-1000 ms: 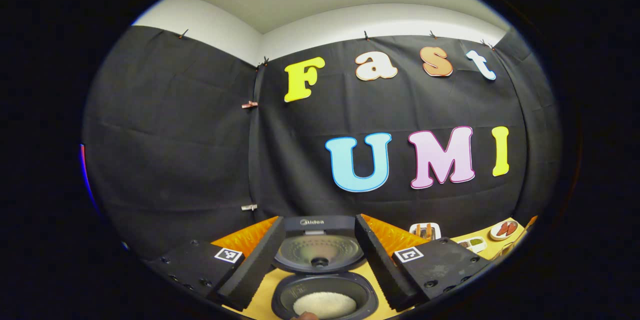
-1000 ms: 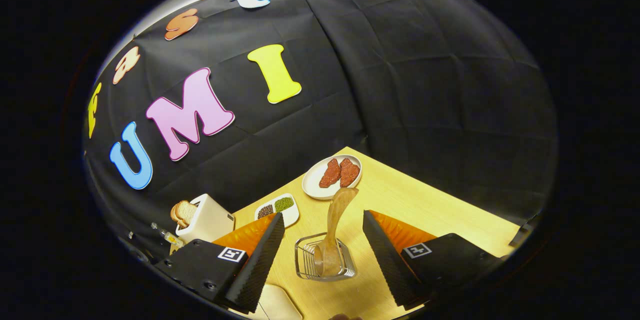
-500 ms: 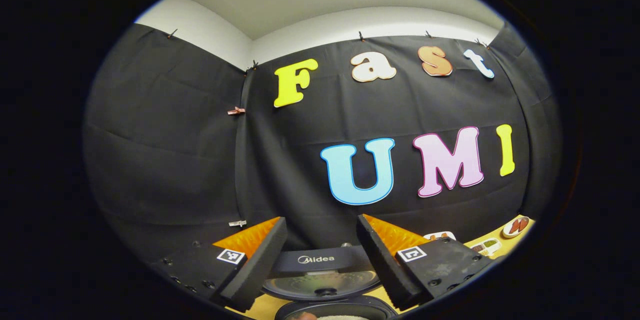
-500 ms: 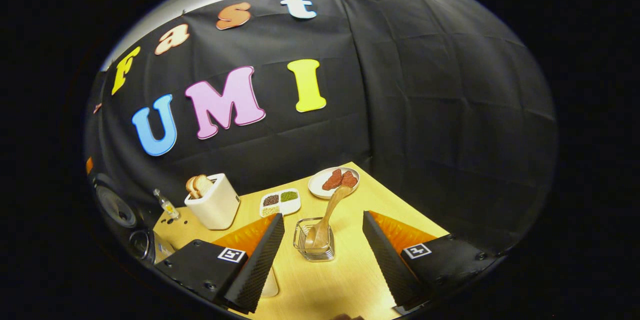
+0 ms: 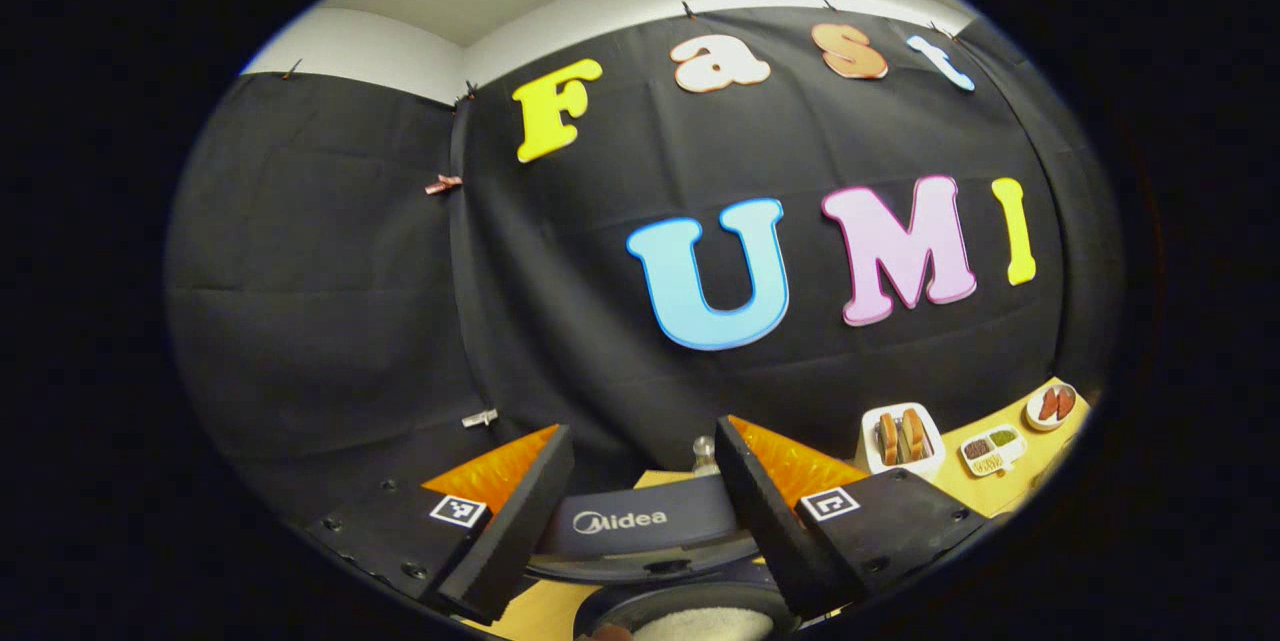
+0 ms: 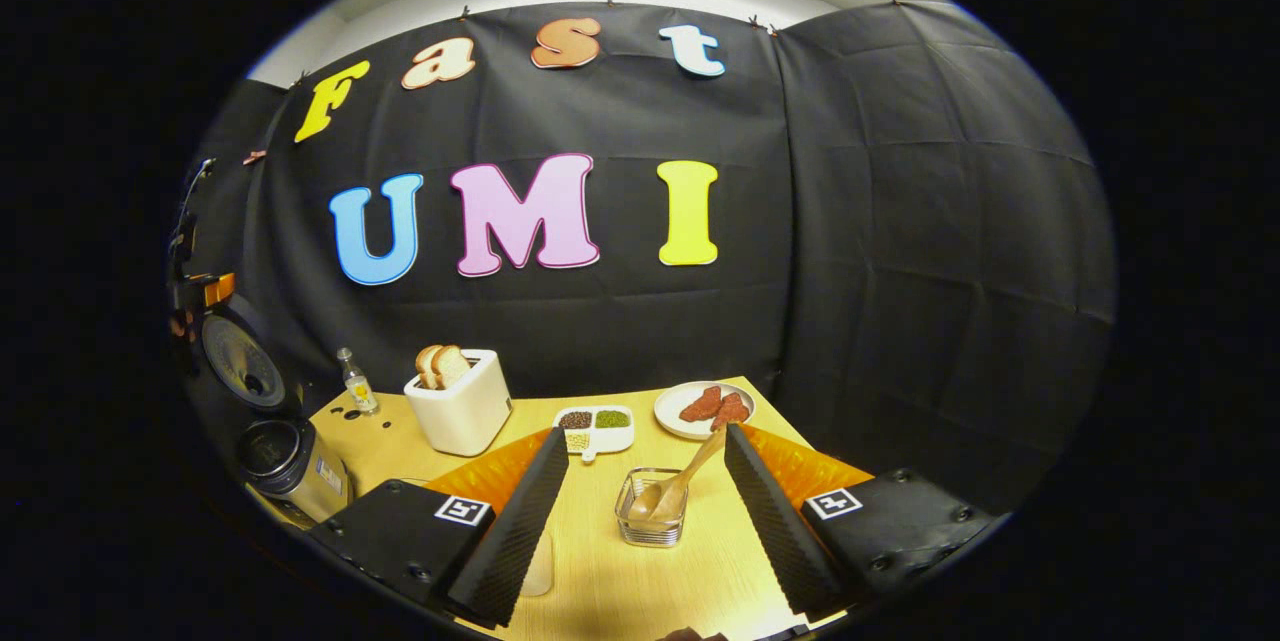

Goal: Close the left gripper, press the button to open the rice cooker; take a wooden spoon from the chopstick holder with the right hand, scoop a spoonful of rice and pour it into the rice cooker, then put the wooden spoon back into the chopstick holder.

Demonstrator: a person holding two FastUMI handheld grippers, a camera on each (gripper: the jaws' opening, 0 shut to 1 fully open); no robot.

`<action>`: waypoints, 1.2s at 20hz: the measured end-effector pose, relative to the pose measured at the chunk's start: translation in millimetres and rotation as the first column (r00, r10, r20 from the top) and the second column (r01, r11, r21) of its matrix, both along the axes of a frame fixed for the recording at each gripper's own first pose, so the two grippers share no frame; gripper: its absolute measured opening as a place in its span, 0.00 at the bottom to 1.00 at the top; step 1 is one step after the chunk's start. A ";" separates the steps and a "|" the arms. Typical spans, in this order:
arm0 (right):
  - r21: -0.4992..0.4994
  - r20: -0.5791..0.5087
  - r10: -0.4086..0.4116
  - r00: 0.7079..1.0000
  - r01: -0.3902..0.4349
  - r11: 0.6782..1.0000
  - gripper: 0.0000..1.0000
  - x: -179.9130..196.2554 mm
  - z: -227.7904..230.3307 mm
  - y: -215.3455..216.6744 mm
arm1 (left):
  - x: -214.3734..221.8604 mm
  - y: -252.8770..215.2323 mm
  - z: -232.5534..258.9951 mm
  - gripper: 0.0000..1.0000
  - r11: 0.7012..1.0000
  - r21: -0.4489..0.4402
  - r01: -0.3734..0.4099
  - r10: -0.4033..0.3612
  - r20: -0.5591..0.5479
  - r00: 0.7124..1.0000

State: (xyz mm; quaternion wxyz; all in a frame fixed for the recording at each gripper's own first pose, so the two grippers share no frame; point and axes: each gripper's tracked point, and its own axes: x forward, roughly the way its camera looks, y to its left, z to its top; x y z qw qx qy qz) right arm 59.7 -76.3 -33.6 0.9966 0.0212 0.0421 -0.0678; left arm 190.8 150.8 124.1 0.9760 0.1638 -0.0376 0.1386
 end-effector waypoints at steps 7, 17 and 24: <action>0.009 -0.019 0.064 0.998 -0.064 0.998 0.98 4.8 -5.8 20.0 | -48.5 -14.1 -44.0 0.99 0.978 -0.208 -0.018 -0.009 -0.128 0.992; 0.029 -0.077 0.074 0.994 -0.072 0.997 0.99 6.7 -29.0 29.1 | -101.5 -20.4 -142.2 1.00 0.953 -0.287 -0.097 0.013 -0.280 0.960; 0.018 -0.114 0.079 0.990 -0.077 0.997 0.99 -3.2 -40.6 30.3 | -112.1 -14.2 -216.6 1.00 0.950 -0.291 -0.112 0.004 -0.348 0.937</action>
